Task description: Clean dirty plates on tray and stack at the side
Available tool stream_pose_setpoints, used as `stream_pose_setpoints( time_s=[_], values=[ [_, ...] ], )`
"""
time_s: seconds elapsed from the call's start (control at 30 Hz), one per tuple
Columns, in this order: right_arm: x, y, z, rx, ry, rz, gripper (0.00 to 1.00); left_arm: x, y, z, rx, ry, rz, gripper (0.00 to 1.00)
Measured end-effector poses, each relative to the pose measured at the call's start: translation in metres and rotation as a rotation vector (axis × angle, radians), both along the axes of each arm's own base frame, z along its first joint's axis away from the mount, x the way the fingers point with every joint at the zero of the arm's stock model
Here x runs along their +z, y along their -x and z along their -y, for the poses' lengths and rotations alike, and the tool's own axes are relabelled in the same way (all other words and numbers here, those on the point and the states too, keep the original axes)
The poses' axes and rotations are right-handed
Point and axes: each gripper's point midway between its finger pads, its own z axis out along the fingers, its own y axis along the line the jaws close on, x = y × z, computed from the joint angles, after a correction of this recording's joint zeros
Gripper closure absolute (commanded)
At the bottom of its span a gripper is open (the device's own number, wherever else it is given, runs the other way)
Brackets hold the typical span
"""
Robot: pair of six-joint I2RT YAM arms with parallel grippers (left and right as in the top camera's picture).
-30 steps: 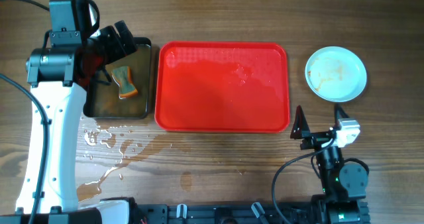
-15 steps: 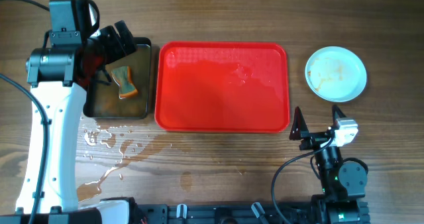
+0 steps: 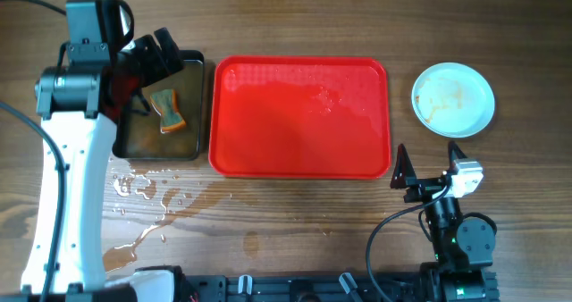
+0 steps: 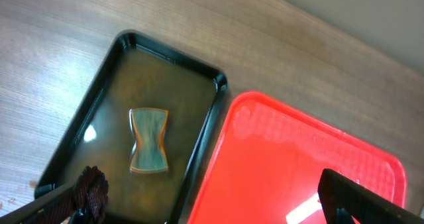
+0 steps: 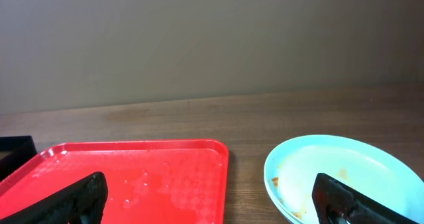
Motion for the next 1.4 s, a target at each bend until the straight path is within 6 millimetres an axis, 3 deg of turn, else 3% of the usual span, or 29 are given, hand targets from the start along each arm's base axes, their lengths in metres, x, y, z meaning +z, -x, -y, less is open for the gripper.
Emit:
stream_pose_setpoints(
  time_s=[0.1,0.13,0.2,0.23,0.3,0.4,0.53,0.67,0.83,1.4],
  values=[
    [-0.001,0.0,0.0,0.001,0.0,-0.002,0.0,0.021,0.005,-0.005,0.016,-0.025,0.156,0.0],
    [-0.001,0.0,0.0,0.003,0.0,-0.003,0.0,0.035,0.013,-0.005,0.011,-0.04,0.296,0.0],
    [-0.001,0.0,-0.001,0.004,0.0,-0.005,0.0,0.041,0.029,-0.005,-0.006,-0.061,0.384,0.0],
    [-0.001,0.0,-0.001,0.004,0.0,-0.006,0.0,0.043,0.049,-0.004,-0.015,-0.073,0.497,0.0],
    [-0.001,0.0,-0.001,0.006,0.0,-0.006,0.0,0.031,0.072,-0.003,-0.03,-0.093,0.602,0.0],
    [-0.002,0.0,-0.001,0.007,0.0,-0.01,0.01,-0.012,0.109,-0.004,-0.036,-0.118,0.698,0.0],
    [-0.002,0.0,-0.001,0.007,0.0,-0.01,0.0,-0.052,0.131,-0.008,-0.016,-0.14,0.821,0.0],
    [-0.002,0.0,-0.001,0.007,0.0,-0.01,0.0,-0.081,0.135,-0.009,-0.015,-0.147,0.838,0.0],
    [-0.002,0.0,-0.001,0.007,0.0,-0.01,0.0,-0.099,0.14,-0.009,-0.02,-0.153,0.815,0.0],
    [-0.002,0.0,-0.001,0.007,0.0,-0.01,0.0,-0.103,0.141,-0.009,-0.022,-0.155,0.801,0.0]
  ],
)
